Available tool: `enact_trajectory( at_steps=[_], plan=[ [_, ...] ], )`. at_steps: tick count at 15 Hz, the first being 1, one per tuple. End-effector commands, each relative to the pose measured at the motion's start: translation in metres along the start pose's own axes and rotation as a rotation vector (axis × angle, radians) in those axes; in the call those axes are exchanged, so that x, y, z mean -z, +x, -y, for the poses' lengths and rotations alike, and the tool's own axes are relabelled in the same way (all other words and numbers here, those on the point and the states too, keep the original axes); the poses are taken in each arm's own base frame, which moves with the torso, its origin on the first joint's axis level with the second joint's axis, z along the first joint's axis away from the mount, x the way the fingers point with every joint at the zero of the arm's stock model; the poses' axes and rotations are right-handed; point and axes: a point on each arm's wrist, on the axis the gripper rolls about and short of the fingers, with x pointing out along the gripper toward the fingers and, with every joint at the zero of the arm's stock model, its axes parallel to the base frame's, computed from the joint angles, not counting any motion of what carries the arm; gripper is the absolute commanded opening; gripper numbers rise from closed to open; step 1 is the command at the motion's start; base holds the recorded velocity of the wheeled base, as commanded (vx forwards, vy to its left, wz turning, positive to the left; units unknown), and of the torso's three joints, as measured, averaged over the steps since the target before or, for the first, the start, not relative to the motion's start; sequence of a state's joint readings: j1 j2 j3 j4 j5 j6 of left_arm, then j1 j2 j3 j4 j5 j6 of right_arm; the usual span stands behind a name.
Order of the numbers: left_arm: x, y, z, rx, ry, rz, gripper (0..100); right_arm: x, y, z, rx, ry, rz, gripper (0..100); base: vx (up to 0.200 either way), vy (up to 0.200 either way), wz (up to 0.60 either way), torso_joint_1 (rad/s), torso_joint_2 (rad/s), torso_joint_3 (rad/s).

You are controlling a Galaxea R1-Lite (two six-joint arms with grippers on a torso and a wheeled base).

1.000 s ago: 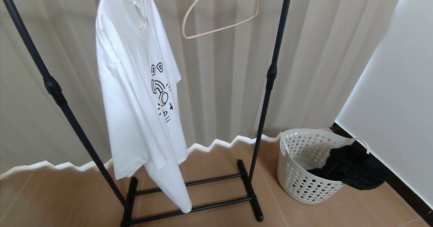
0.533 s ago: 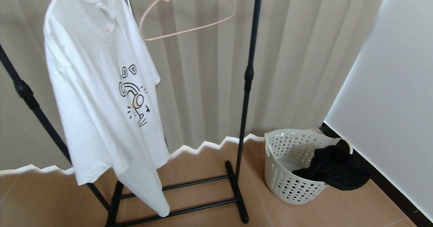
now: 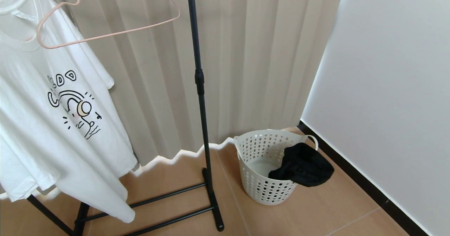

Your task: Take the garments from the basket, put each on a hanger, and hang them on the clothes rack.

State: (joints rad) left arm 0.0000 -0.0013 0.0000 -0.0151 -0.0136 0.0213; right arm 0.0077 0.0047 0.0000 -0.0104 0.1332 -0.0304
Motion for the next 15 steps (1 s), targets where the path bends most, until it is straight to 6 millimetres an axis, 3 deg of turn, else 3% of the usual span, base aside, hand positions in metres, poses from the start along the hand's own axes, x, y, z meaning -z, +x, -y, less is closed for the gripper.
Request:
enact_trajectory(
  at_steps=[1,6,15],
  plan=[
    [-0.0001,0.0001,0.0,0.002,0.0,-0.001,100,-0.0001,0.0001,0.0,0.0,0.0,-0.001,100,0.0,-0.2,-0.6,-0.002,0.0,0.002],
    [-0.0001,0.0001,0.0,0.002,0.0,-0.001,100,-0.0001,0.0001,0.0,0.0,0.0,-0.001,100,0.0,-0.04,0.0,0.0,0.0,0.001],
    [-0.0002,0.0001,0.0,0.0,0.0,0.0,100,-0.0001,0.0001,0.0,0.0,0.0,-0.001,100,0.178,0.0,0.0,0.001,0.0,0.002]
  ],
)
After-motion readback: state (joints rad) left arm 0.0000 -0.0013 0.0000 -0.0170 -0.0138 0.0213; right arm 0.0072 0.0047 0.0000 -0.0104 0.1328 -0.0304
